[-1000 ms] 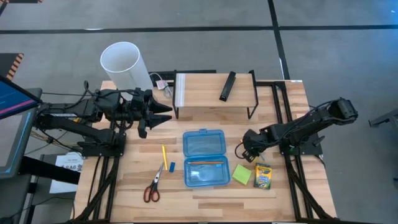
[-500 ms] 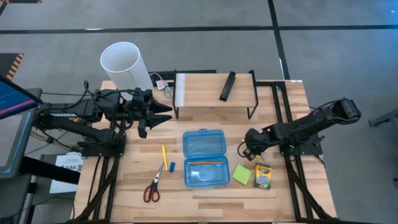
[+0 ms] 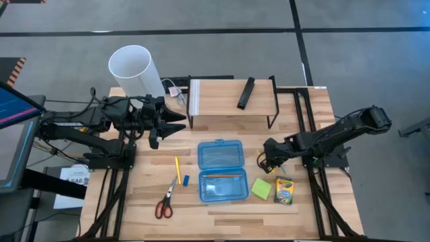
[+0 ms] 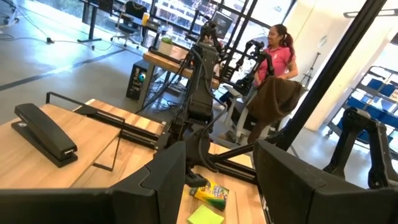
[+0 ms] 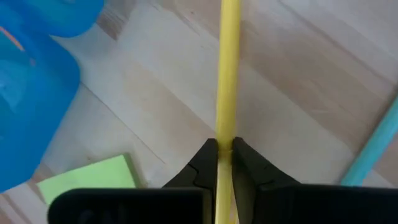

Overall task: Pack school essentials
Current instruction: Put the right yellow pen into the blue supply box

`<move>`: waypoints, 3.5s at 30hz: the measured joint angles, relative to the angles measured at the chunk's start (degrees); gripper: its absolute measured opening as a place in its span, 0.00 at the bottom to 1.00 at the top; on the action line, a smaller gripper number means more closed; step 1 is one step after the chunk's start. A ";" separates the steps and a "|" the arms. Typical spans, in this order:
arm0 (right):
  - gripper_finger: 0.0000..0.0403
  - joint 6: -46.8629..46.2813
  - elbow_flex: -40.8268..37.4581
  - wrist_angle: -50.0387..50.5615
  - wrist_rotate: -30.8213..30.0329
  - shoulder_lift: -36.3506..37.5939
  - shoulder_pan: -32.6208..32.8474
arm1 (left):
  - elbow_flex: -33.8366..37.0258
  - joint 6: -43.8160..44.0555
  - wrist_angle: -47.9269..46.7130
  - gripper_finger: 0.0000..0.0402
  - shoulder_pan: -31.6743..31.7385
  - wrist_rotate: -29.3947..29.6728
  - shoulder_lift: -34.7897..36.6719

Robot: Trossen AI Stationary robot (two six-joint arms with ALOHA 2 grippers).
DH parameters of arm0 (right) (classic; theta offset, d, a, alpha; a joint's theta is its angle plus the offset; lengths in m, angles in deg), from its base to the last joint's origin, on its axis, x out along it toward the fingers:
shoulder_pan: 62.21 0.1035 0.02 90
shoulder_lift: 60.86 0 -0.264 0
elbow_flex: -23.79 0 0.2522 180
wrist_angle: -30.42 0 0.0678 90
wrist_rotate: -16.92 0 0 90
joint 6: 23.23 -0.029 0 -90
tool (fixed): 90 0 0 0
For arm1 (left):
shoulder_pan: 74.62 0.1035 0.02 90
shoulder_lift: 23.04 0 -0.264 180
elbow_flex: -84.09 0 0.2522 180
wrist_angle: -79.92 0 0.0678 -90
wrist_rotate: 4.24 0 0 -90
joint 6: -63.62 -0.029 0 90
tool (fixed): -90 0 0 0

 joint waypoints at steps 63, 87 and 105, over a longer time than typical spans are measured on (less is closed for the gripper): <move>0.36 19.08 17.31 2.85 3.84 -26.20 1.91 | -0.02 2.61 -1.66 0.44 -0.02 -2.20 0.07; 0.07 28.21 17.07 14.01 10.10 -25.00 -6.12 | -0.07 3.45 -1.59 0.44 -0.01 -2.16 1.85; 0.05 28.96 16.87 23.61 7.47 -14.71 -9.47 | -0.07 2.27 -1.69 0.44 0.00 -1.88 1.90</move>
